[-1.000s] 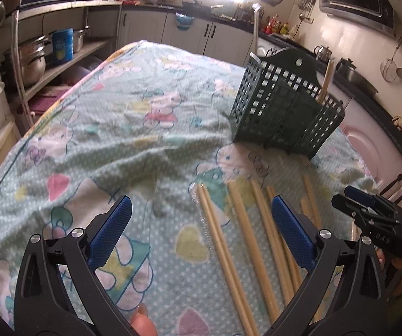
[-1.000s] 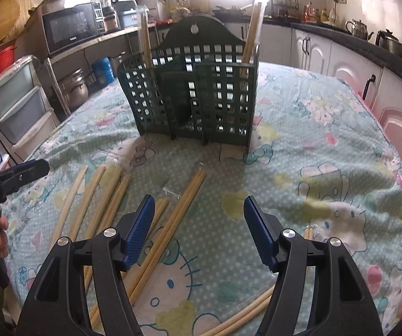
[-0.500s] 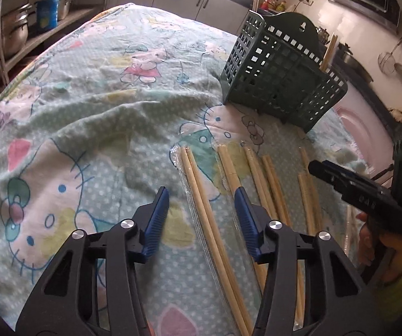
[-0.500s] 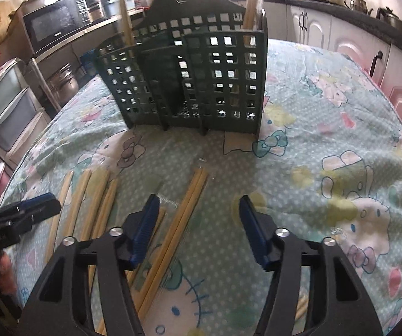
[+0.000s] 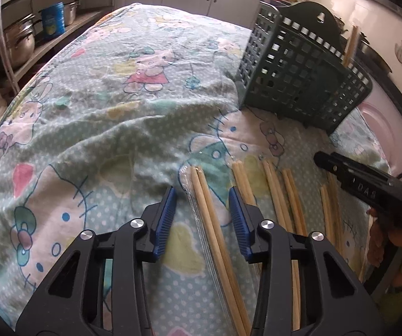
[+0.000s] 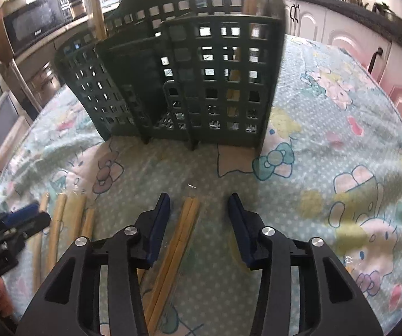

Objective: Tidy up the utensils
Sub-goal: 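Close the left tool on another chopstick while the right tool grasps a chopstick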

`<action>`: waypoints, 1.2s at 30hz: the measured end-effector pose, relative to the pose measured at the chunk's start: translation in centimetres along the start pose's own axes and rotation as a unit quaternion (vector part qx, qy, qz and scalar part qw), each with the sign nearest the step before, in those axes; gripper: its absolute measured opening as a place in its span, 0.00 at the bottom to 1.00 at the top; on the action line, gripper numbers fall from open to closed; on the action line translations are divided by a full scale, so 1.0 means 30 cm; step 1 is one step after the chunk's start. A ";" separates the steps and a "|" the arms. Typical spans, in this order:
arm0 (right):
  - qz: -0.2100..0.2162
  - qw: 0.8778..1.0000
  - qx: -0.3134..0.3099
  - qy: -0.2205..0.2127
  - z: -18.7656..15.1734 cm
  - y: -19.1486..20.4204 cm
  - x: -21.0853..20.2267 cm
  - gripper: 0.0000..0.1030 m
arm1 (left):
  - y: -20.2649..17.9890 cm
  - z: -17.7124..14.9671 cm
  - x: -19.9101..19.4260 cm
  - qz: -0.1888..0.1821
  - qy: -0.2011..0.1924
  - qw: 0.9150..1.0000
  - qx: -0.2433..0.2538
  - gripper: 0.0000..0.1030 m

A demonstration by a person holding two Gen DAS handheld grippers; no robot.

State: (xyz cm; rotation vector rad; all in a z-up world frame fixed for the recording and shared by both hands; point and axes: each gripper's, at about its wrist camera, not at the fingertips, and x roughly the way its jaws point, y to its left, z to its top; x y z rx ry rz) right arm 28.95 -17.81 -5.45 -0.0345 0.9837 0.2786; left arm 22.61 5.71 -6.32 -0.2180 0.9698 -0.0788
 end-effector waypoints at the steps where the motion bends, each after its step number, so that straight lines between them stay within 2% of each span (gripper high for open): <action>1: -0.005 1.000 -0.003 0.002 0.001 0.005 0.002 0.41 | 0.000 0.003 0.003 0.003 0.001 1.000 0.000 0.30; 4: -0.016 1.000 -0.017 0.006 0.001 0.021 0.005 0.37 | -0.007 0.011 0.011 0.016 0.001 1.000 0.004 0.27; 11: -0.010 0.999 -0.032 0.008 -0.005 -0.007 0.001 0.22 | -0.032 0.024 0.034 0.049 -0.007 0.999 0.014 0.23; 15: 0.010 1.000 -0.020 0.011 -0.011 -0.049 -0.019 0.11 | -0.054 0.037 0.045 0.066 -0.009 0.997 0.028 0.15; 19: 0.045 0.999 0.009 0.013 -0.015 -0.121 -0.040 0.09 | -0.055 0.049 0.049 0.067 -0.009 0.997 0.028 0.11; 22: 0.071 0.997 0.020 0.008 -0.019 -0.154 -0.061 0.09 | -0.049 0.055 0.046 0.063 -0.008 0.998 0.028 0.07; 28: 0.107 0.994 0.012 -0.018 -0.026 -0.148 -0.167 0.09 | -0.031 0.076 0.007 0.024 -0.012 1.000 0.011 0.05; 36: 0.141 0.987 -0.016 -0.073 0.000 -0.081 -0.267 0.09 | -0.041 0.114 -0.132 -0.024 -0.059 0.998 0.014 0.05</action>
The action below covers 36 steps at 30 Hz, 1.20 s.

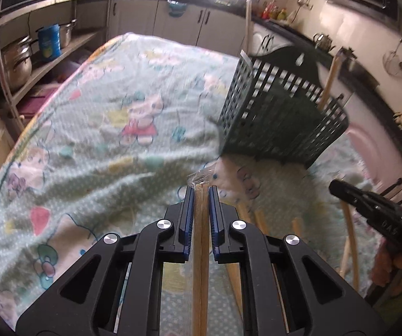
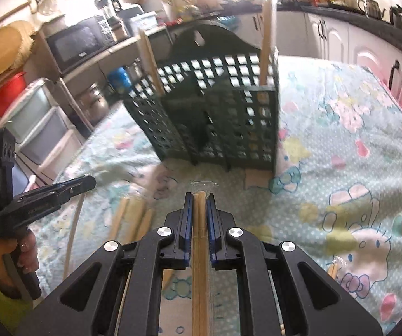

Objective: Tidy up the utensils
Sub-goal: 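Close the left tool on another chopstick while the right tool grasps a chopstick, then lift the left tool's chopstick over the caddy while the right tool carries its chopstick there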

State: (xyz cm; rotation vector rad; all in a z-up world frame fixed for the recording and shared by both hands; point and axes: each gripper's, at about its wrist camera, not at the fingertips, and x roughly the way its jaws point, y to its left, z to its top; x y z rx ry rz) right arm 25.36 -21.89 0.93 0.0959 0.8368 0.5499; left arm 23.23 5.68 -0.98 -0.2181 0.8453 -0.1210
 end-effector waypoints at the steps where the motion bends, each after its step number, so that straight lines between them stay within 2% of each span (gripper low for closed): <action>1: 0.003 1.000 -0.006 -0.008 0.004 0.014 -0.006 0.09 | 0.001 0.009 -0.010 -0.004 -0.005 1.000 -0.001 0.05; 7: 0.019 0.998 -0.044 -0.049 0.025 0.078 -0.049 0.09 | -0.002 0.051 -0.078 -0.011 -0.029 1.000 -0.004 0.05; 14: -0.002 0.991 -0.098 -0.093 0.075 0.153 -0.096 0.09 | -0.018 0.105 -0.128 -0.024 -0.047 0.999 -0.002 0.05; 29: 0.025 0.987 -0.086 -0.131 0.202 0.147 -0.198 0.06 | -0.127 0.254 -0.249 -0.052 -0.100 0.993 0.032 0.01; 36: 0.033 0.983 -0.081 -0.164 0.267 0.149 -0.272 0.06 | -0.170 0.328 -0.296 -0.068 -0.124 0.989 0.041 0.01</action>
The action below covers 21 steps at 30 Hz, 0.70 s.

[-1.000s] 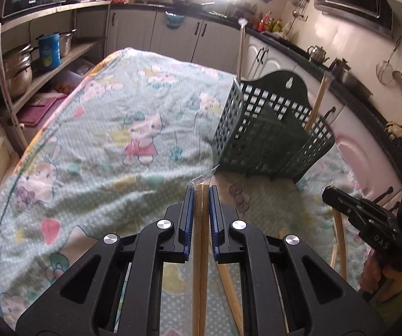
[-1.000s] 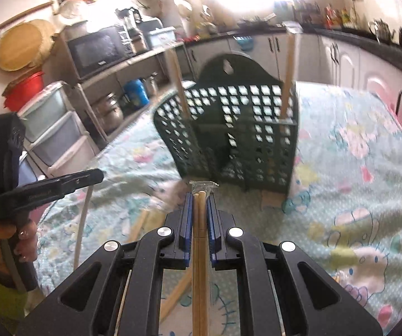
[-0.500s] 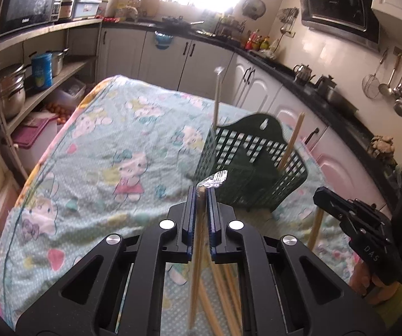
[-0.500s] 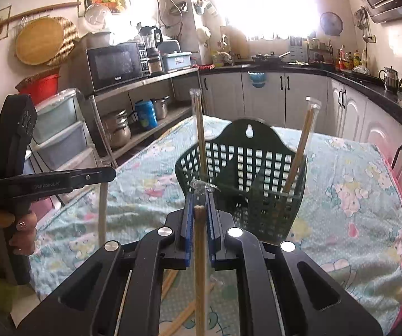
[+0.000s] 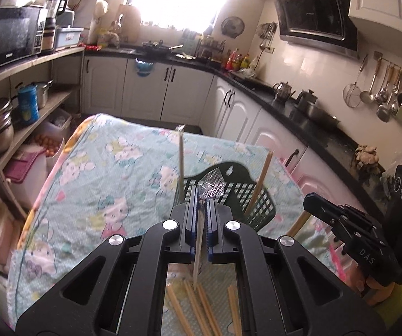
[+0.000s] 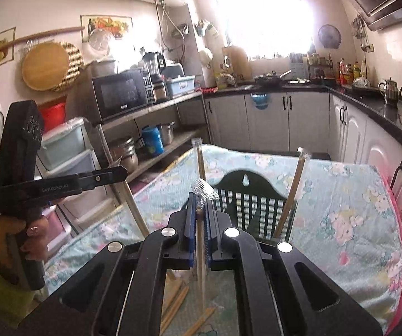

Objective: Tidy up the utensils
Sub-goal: 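Lift the left tool's chopstick over the caddy while the right tool carries its chopstick there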

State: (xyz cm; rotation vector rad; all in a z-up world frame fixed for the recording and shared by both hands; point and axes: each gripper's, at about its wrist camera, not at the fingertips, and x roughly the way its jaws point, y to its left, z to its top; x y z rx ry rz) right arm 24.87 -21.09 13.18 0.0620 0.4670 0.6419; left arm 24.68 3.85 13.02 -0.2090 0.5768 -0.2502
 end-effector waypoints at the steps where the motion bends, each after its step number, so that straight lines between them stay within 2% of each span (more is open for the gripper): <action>1: 0.000 1.000 0.001 -0.004 0.012 -0.001 -0.005 0.06 | -0.006 0.011 -0.005 -0.002 -0.003 1.000 0.001 0.01; 14: -0.012 0.998 0.011 -0.057 0.162 -0.041 -0.034 0.06 | -0.091 0.180 -0.039 -0.019 -0.055 0.998 0.022 0.01; 21: -0.020 0.996 0.020 -0.087 0.215 -0.065 -0.035 0.06 | -0.113 0.255 -0.049 -0.008 -0.089 0.996 0.025 0.01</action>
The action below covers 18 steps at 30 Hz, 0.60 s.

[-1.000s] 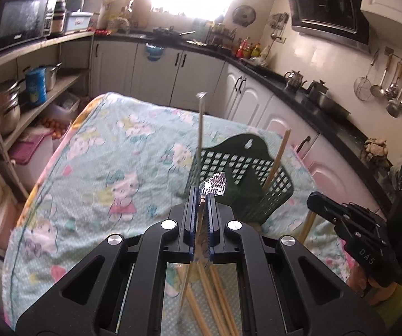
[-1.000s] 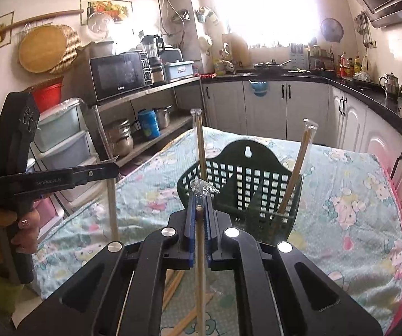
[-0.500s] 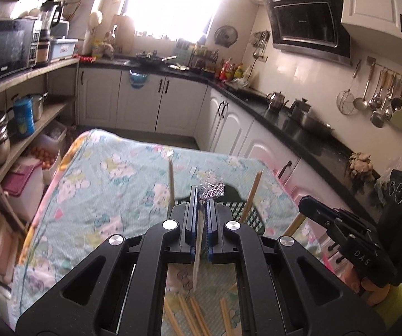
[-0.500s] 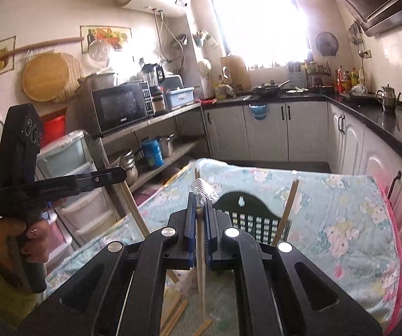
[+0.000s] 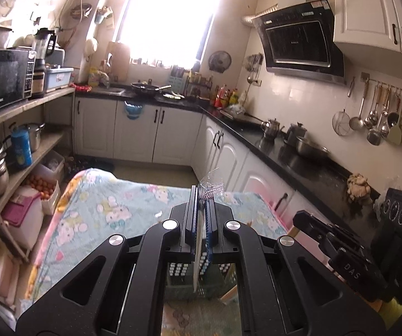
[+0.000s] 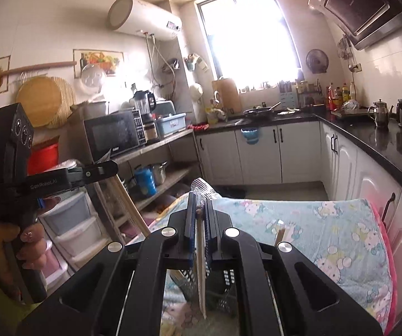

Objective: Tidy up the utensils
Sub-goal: 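Lift the left tool's chopstick over the caddy while the right tool carries its chopstick there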

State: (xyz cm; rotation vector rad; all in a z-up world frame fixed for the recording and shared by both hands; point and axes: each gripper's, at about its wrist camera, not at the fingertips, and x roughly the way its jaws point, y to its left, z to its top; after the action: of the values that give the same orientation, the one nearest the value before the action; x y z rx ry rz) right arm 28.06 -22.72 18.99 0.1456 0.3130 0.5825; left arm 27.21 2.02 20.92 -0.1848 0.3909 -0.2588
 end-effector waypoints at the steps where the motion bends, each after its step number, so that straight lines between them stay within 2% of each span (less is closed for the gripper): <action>1: -0.001 1.000 0.000 -0.002 0.004 -0.004 0.003 0.06 | 0.001 0.007 0.009 0.001 -0.001 1.000 -0.001 0.01; 8: -0.012 1.000 -0.007 -0.021 0.031 -0.019 0.014 0.06 | 0.053 0.022 0.057 0.019 -0.009 0.999 -0.030 0.01; 18: -0.032 0.998 0.016 -0.048 0.032 -0.065 0.048 0.06 | 0.101 -0.032 0.142 0.032 -0.004 0.998 -0.045 0.01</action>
State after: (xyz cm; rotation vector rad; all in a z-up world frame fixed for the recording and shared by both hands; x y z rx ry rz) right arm 30.52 -23.57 19.11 0.1927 0.2339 0.5057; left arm 31.26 3.58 17.86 -0.2621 0.4000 -0.1777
